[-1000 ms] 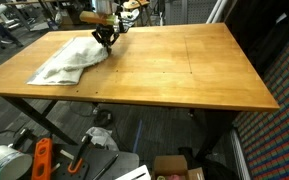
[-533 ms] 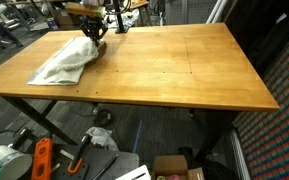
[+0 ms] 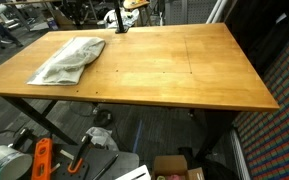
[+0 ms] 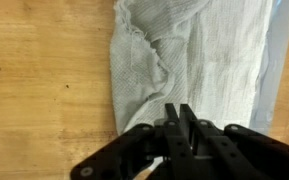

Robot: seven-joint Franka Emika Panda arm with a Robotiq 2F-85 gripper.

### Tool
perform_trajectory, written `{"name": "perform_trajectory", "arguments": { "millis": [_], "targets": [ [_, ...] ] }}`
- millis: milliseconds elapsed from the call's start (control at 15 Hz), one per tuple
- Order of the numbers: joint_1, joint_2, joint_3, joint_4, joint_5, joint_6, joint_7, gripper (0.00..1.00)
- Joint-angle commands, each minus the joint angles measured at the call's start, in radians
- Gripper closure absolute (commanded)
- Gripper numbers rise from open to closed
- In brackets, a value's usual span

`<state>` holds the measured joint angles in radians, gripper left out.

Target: Fold the cloth

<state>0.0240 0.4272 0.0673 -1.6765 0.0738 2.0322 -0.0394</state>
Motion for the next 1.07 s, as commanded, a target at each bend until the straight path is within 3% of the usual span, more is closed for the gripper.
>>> {"name": "perform_trajectory", "arguments": {
  "millis": [0,133,200,333,867,1000],
  "targets": [
    [0.073,-0.062,0.009,-0.019,-0.053,-0.061,0.076,0.89],
    [0.107,-0.066,0.028,-0.011,-0.061,-0.091,0.086,0.9],
    [0.123,-0.068,0.031,-0.013,-0.069,-0.086,0.102,0.63],
    [0.146,-0.055,0.031,-0.004,-0.117,-0.106,0.09,0.59],
    [0.146,0.038,0.001,-0.022,-0.25,-0.049,0.085,0.01],
    [0.136,0.072,-0.005,-0.011,-0.238,-0.032,0.086,0.0]
  ]
}}
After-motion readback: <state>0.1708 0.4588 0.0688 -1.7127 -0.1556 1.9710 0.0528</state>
